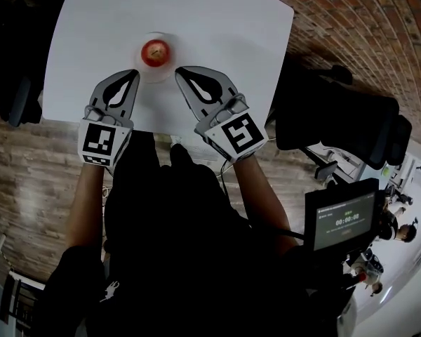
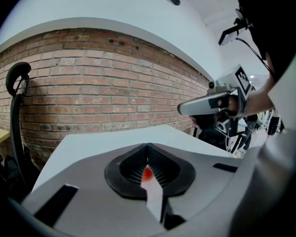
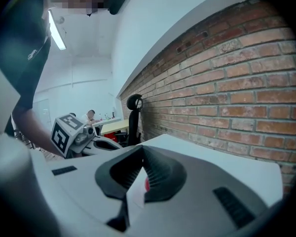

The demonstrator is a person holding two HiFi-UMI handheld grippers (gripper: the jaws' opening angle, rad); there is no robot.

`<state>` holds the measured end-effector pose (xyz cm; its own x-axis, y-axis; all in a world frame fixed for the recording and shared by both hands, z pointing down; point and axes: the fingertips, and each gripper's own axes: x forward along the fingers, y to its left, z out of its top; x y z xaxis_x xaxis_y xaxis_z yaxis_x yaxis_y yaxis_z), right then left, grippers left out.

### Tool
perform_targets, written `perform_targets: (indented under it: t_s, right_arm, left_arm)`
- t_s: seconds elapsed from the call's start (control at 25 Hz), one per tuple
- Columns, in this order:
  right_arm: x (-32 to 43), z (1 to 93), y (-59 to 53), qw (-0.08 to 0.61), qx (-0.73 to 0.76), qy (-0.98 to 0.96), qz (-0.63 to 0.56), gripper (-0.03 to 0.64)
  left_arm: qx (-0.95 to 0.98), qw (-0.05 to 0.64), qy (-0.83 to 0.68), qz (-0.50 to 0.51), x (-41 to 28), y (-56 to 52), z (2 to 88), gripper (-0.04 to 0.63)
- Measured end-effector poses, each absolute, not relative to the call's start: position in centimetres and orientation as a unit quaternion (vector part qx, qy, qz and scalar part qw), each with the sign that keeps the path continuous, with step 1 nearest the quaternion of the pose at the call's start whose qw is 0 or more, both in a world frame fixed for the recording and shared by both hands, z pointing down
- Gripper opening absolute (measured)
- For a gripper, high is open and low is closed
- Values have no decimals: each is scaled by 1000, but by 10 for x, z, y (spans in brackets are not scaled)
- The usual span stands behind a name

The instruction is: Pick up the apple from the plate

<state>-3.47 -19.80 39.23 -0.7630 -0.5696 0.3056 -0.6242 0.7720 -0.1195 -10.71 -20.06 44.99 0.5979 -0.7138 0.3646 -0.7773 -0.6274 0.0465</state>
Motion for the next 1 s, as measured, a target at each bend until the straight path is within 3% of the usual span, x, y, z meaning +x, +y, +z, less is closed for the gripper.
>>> perform_targets:
  t_s: [1.0]
  right_arm:
    - [-42, 468, -211, 164, 339, -914, 147, 3]
  left_arm:
    - [900, 107, -366, 209, -98, -213, 530, 6]
